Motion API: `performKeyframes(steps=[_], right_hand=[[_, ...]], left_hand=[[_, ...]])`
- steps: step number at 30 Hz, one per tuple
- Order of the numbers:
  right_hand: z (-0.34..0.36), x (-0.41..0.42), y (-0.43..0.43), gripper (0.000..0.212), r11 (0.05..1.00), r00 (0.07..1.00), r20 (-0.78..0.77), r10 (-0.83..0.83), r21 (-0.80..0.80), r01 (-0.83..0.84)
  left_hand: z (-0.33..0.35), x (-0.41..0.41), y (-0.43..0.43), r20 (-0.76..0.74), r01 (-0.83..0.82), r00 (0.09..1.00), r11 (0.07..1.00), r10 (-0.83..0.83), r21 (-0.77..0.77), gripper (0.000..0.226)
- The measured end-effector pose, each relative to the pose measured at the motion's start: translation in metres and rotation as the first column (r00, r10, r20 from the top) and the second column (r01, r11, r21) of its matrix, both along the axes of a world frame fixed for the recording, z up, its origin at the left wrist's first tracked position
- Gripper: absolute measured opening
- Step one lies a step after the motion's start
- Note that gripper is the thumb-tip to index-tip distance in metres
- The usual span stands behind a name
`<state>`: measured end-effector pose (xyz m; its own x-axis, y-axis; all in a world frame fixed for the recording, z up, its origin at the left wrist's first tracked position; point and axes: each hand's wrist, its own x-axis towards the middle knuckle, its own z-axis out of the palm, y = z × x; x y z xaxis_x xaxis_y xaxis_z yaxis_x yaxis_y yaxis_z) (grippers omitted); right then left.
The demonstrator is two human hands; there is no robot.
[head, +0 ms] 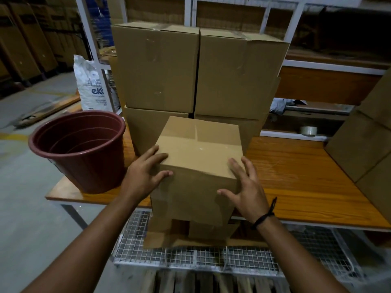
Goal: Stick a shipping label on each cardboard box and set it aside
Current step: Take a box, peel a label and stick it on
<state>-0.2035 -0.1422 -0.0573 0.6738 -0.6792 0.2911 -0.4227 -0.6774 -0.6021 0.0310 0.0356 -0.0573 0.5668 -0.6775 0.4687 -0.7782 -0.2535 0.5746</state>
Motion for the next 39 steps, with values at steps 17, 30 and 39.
performKeyframes(steps=[17,30,39], right_hand=[[0.025,0.032,0.029,0.071,0.997,0.994,0.106,0.012,-0.074,-0.005],[-0.030,0.021,0.012,0.116,0.923,1.000,0.029,0.003,0.384,-0.014],[-0.038,0.026,0.003,0.094,0.902,0.993,0.105,0.049,0.422,-0.090]], left_hand=[[0.043,-0.019,-0.030,0.436,-0.023,0.878,0.894,-0.196,0.447,0.094],[0.033,0.026,-0.001,0.327,0.084,0.936,0.986,-0.127,0.144,0.089],[0.032,0.024,0.011,0.127,0.112,0.986,0.994,-0.112,0.011,0.089]])
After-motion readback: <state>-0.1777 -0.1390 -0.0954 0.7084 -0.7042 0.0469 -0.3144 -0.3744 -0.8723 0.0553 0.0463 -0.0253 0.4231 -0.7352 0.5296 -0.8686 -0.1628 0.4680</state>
